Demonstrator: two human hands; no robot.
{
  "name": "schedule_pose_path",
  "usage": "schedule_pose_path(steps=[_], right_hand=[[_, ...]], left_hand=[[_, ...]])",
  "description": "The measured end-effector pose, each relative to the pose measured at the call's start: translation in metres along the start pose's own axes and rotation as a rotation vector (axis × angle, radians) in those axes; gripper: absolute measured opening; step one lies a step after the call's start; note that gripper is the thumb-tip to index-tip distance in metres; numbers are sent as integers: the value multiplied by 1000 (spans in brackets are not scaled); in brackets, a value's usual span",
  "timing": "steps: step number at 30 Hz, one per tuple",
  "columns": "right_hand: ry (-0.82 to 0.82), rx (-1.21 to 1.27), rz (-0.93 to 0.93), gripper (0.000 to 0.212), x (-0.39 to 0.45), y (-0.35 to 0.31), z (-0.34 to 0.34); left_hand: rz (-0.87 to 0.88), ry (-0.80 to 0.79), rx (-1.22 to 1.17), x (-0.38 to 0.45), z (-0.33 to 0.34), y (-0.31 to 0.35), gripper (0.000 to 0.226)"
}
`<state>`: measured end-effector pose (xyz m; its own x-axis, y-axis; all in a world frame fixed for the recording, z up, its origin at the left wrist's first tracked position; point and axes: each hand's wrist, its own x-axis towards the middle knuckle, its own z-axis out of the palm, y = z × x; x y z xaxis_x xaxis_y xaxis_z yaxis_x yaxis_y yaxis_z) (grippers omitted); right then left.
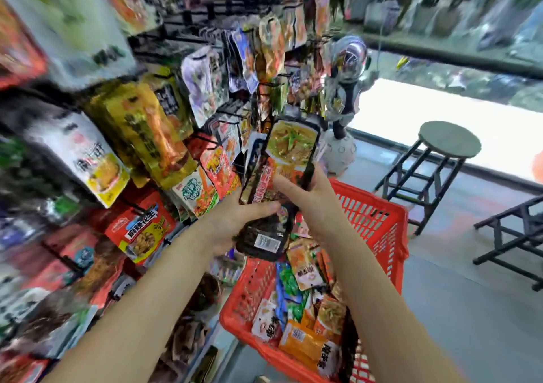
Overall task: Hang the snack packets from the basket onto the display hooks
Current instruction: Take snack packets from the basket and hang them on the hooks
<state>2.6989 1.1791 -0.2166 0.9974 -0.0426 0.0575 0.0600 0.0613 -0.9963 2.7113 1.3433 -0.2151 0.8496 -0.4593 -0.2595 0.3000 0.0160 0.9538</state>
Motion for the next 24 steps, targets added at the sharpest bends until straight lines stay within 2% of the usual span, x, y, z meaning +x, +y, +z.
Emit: schedule_pose_path(steps=[4, 5, 7, 8, 9, 14, 17, 18, 20, 21, 22, 23, 24], right_hand=[[31, 38, -27, 29, 6, -10, 10], [13, 40, -21, 26, 7, -12, 12], [-57, 24, 4, 25, 11, -13, 15], [-101, 15, 15, 23, 13, -15, 16], [-134, 3, 21, 21, 14, -16, 18], [-181, -29, -12, 24, 21, -24, 31], [-186, -37, -18, 20, 24, -29, 32], [-178, -30, -28, 25, 25, -30, 33], [-152, -20, -33, 49, 27, -31, 34], [-134, -10, -38, 54, 25, -32, 35], [-104, 1, -45, 51, 25, -33, 36], [-85, 13, -51, 45, 24, -32, 36], [-69, 33, -41, 42, 25, -29, 36]], left_hand=[[49, 148, 75, -10, 3, 8, 30], [32, 204, 47, -14, 1, 9, 47], [-21, 294, -33, -22, -6, 14, 100], [-28, 323, -68, -26, -10, 17, 114], [-25, 334, -102, -30, -14, 21, 116], [60, 452, -113, -45, -17, 44, 82], [116, 483, -166, -50, -18, 50, 22], [134, 476, -171, -51, -17, 51, 17], [167, 463, -175, -52, -21, 50, 33], [170, 482, -180, -53, -24, 49, 59], [161, 524, -162, -53, -27, 47, 95], [125, 549, -139, -53, -28, 48, 118], [113, 546, -145, -54, -30, 46, 122]])
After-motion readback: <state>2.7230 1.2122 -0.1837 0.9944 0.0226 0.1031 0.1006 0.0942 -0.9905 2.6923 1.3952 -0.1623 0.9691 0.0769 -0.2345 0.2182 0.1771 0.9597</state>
